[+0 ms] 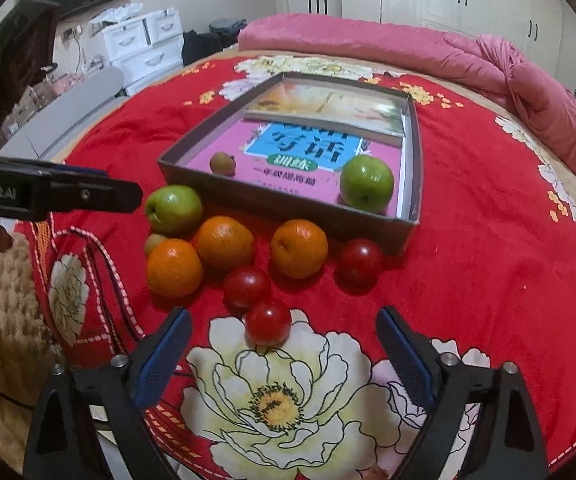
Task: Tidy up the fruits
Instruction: 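Grasp a cherry tomato with the right tool while the left tool grasps a green pear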
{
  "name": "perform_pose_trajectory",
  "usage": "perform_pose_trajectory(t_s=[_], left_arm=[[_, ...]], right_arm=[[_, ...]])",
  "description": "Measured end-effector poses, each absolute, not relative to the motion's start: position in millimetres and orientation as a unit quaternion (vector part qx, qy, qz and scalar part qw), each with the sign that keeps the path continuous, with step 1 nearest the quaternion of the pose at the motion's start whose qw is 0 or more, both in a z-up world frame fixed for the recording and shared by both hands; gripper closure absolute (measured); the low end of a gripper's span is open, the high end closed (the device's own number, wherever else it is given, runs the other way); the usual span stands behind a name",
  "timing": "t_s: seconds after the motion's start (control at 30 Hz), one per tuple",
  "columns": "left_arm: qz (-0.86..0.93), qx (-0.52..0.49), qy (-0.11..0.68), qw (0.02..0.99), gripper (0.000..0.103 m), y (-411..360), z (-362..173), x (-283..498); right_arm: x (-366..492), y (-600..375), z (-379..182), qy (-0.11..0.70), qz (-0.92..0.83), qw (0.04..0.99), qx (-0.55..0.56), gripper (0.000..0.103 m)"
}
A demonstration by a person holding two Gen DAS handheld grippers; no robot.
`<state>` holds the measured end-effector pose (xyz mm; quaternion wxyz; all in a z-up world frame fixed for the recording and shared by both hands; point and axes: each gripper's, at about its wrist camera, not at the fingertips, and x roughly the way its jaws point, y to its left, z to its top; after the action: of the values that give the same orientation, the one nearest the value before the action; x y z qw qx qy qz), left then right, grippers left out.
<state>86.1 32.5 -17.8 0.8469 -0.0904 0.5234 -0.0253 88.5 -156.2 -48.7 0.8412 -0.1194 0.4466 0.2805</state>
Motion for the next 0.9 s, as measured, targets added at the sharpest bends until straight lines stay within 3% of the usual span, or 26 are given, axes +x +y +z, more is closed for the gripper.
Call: perform_pose_trajectory(t_s=[0.33,0.6,0.67,0.9], left_arm=[[-0.025,-0.102,0.530,0.841,0.023,35,-27,90],[-0.029,-0.111,0.539,0.835,0.023,34,-38,100],[-0.027,-0.116,0.542,0.832,0.023,35,-42,104],[-0.023,-0.128,0.549,0.826,0.027,38,-55,116]], right_arm=[[91,-152,-63,0.470,0.301,0.822,-0.116,0.052],[100,-153,-72,0.488,0.311,0.810,-0.095,0.064],[100,-151,-73,0.487,0.315,0.809,-0.096,0.073],[100,-149,-74,0.488,0.314,0.809,-0.099,0.075]])
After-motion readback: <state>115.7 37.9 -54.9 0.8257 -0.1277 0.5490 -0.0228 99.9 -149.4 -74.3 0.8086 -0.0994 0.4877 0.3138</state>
